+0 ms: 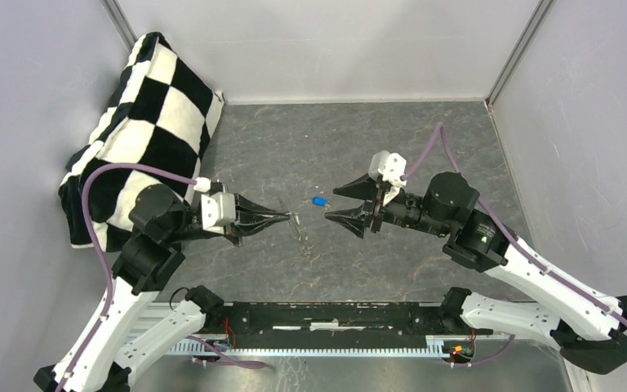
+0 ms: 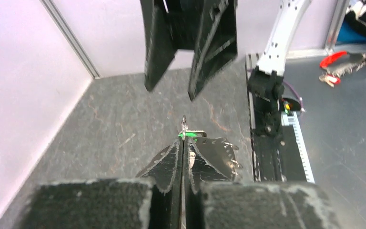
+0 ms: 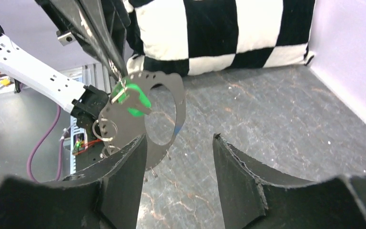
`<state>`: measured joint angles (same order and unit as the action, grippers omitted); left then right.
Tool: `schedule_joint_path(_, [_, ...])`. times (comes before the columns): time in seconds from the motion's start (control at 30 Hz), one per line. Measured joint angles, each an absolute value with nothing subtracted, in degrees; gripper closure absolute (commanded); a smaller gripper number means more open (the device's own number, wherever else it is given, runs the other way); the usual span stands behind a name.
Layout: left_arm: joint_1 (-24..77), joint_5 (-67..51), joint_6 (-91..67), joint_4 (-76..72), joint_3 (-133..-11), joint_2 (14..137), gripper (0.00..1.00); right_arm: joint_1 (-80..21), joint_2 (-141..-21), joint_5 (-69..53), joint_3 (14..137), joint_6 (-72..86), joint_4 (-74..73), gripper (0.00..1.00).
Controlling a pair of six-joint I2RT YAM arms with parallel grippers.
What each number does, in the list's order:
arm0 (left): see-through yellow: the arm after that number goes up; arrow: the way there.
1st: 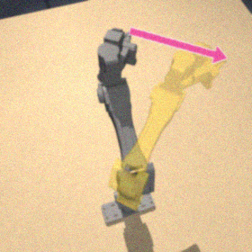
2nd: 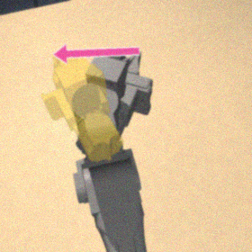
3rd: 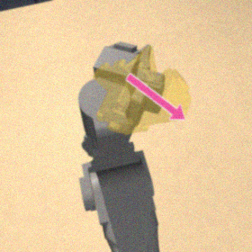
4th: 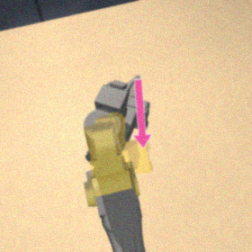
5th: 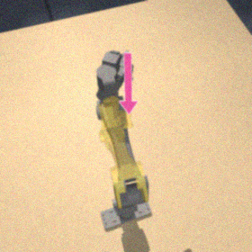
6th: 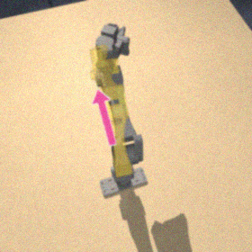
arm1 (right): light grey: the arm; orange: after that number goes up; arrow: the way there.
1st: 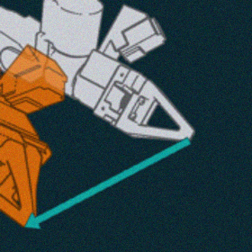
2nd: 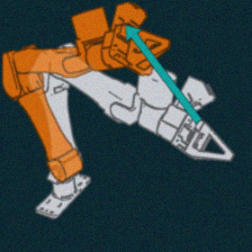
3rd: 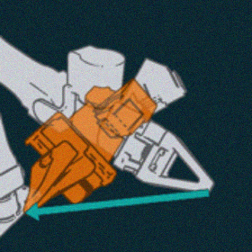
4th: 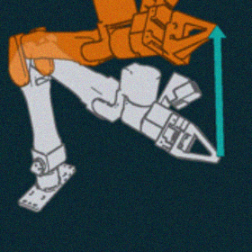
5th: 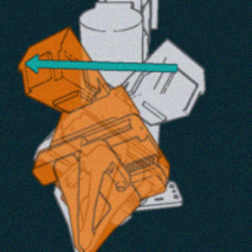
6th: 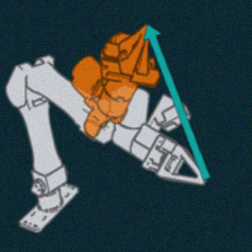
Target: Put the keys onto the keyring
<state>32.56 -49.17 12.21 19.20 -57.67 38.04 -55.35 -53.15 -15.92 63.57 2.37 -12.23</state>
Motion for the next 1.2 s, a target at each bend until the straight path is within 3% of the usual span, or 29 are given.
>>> schedule_joint_path(0.23, [32.6,-48.4,4.7,8.6,-57.5,39.2,0.98,-55.4,-54.3,-18.3,58.3,2.4,-0.5,0.37])
schedule_joint_path(0.87, [32.6,-47.1,-0.1,4.1,-57.3,40.3,0.98,-62.0,-56.9,-17.4,55.5,1.2,13.1,0.35])
schedule_joint_path(1.2, [32.6,-46.6,-0.1,4.1,-57.3,40.0,0.98,-63.8,-57.4,-11.2,55.0,0.8,15.9,0.65])
